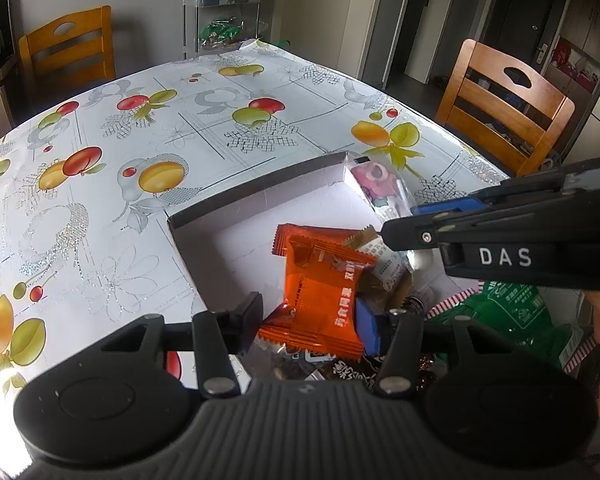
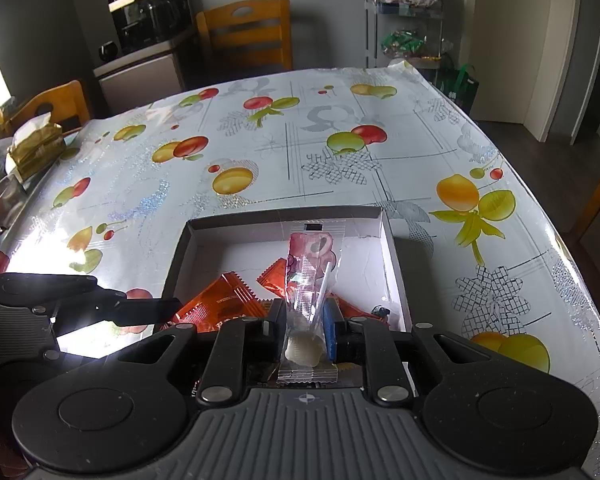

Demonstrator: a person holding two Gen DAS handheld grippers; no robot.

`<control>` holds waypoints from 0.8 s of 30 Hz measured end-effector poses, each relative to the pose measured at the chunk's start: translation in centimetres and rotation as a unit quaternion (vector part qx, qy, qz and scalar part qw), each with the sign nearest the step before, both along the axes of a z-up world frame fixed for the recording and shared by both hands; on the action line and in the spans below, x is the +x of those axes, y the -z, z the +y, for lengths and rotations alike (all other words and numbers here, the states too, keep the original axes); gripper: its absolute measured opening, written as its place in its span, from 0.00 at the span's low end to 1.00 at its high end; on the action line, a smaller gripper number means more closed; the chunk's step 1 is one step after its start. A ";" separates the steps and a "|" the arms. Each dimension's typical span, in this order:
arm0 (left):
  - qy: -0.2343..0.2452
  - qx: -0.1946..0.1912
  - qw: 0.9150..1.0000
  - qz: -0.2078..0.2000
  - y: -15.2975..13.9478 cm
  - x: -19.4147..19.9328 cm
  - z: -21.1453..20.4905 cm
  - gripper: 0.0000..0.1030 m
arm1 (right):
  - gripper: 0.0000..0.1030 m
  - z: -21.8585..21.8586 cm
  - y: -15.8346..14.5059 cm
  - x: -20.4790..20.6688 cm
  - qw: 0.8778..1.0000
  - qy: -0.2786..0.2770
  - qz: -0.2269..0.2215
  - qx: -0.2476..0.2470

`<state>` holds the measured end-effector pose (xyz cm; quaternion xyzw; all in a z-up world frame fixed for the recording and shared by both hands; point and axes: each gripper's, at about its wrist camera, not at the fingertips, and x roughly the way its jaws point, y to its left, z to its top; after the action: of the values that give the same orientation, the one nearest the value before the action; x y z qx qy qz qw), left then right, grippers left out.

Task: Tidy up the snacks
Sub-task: 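Open the right gripper to drop the clear bag into the box while left releases the orange packet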

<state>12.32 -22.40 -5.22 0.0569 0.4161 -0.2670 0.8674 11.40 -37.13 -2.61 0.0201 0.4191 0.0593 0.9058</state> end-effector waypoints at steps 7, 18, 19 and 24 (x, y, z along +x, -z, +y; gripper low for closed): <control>0.010 -0.006 1.000 -0.016 -0.5 -0.4 -0.1 0.59 | 0.24 0.3 -0.6 0.0 1.000 -0.002 -0.010 0.001; 0.011 -0.009 0.999 -0.032 -1.4 -0.8 0.1 0.59 | 0.29 0.3 -1.1 -0.3 1.000 0.001 -0.018 0.003; 0.012 -0.008 0.999 -0.035 -1.5 -0.9 0.1 0.59 | 0.30 0.3 -1.2 -0.3 1.000 0.001 -0.019 0.003; 0.009 -0.009 0.999 -0.041 -1.8 -1.1 0.2 0.68 | 0.37 0.2 -1.5 -0.6 1.000 0.003 -0.022 0.001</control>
<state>11.22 -22.20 -3.41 0.0634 0.3776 -0.2765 0.8815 10.85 -36.89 -1.07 0.0206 0.3986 0.0577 0.9151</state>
